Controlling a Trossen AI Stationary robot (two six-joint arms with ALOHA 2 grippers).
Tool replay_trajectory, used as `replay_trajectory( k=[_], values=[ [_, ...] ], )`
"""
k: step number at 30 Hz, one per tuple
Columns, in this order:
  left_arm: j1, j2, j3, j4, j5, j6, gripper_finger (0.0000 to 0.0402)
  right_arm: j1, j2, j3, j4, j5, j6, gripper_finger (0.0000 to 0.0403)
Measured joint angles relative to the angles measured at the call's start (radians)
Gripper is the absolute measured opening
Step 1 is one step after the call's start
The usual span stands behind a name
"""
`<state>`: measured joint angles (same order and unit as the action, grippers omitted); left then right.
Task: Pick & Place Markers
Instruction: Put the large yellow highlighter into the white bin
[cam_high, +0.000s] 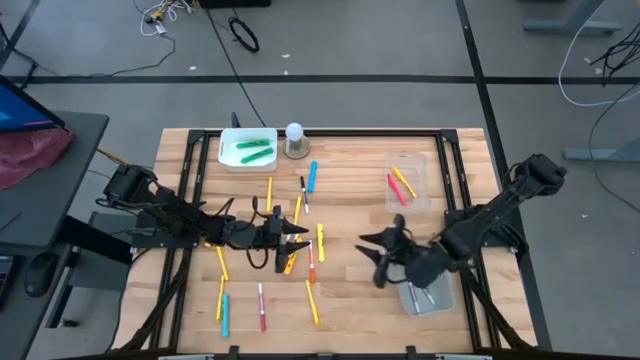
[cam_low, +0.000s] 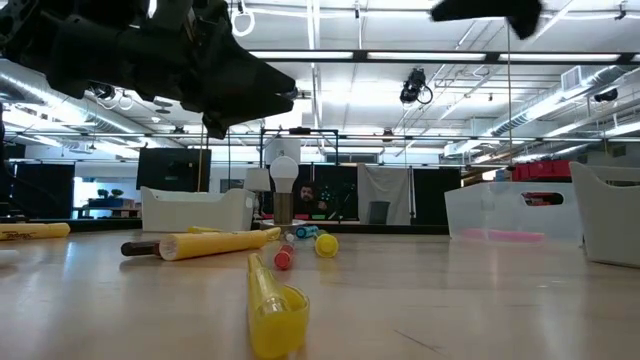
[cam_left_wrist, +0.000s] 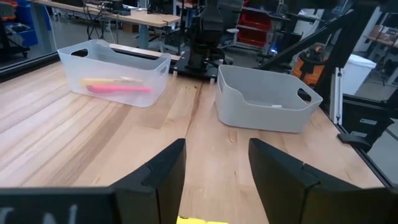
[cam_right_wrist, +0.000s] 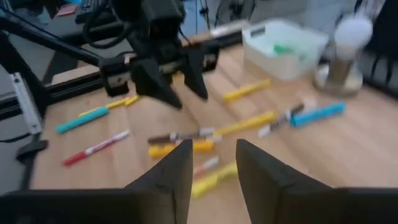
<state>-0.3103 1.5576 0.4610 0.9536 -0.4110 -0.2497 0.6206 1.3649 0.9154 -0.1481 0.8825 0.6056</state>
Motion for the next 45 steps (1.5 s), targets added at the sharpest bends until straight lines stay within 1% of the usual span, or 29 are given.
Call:
replay_trajectory(
  k=[2,5,7,10,12,15,17,19,22,28,33,39,45],
  values=[
    [0.0,-0.007,0.0,-0.004,0.0,0.0,0.0179,-0.037,0.043,0.0,0.081,-0.001,-0.08,0.0124],
    [0.0,-0.044,0.0,-0.053,0.0,0.0,0.0177,-0.095,0.116,0.0,0.152,-0.042,-0.109,0.0133],
    [0.0,-0.083,0.0,-0.14,-0.007,0.0,0.0177,-0.141,0.168,0.0,0.179,-0.102,-0.092,0.0147],
    [0.0,-0.153,0.0,-0.295,-0.036,-0.008,0.0177,-0.211,0.255,0.0,0.199,-0.211,-0.023,0.0178],
    [0.0,-0.198,-0.001,-0.405,-0.056,-0.036,0.0177,-0.254,0.313,0.0,0.226,-0.288,0.0,0.0203],
    [0.0,-0.236,-0.001,-0.521,-0.097,-0.086,0.0177,-0.314,0.395,0.0,0.279,-0.389,0.013,0.0239],
    [0.0,-0.241,-0.001,-0.544,-0.129,-0.106,0.0177,-0.349,0.441,0.0,0.312,-0.45,0.019,0.0257],
    [0.0,-0.241,-0.001,-0.546,-0.138,-0.111,0.0177,-0.378,0.482,0.012,0.334,-0.489,0.052,0.0268],
    [0.0,-0.238,-0.001,-0.545,-0.139,-0.111,0.0177,-0.404,0.53,0.046,0.308,-0.501,0.083,0.0271],
    [0.0,-0.237,-0.001,-0.549,-0.139,-0.112,0.0177,-0.416,0.601,0.102,0.232,-0.509,0.059,0.0256],
    [0.0,-0.237,-0.001,-0.548,-0.139,-0.113,0.0177,-0.415,0.612,0.107,0.145,-0.496,0.055,0.0227],
    [0.0,-0.236,-0.001,-0.549,-0.139,-0.112,0.0177,-0.411,0.609,0.11,0.048,-0.486,0.017,0.0165],
    [0.0,-0.236,-0.001,-0.549,-0.139,-0.112,0.0177,-0.41,0.607,0.108,0.03,-0.486,-0.031,0.0078]
  ],
)
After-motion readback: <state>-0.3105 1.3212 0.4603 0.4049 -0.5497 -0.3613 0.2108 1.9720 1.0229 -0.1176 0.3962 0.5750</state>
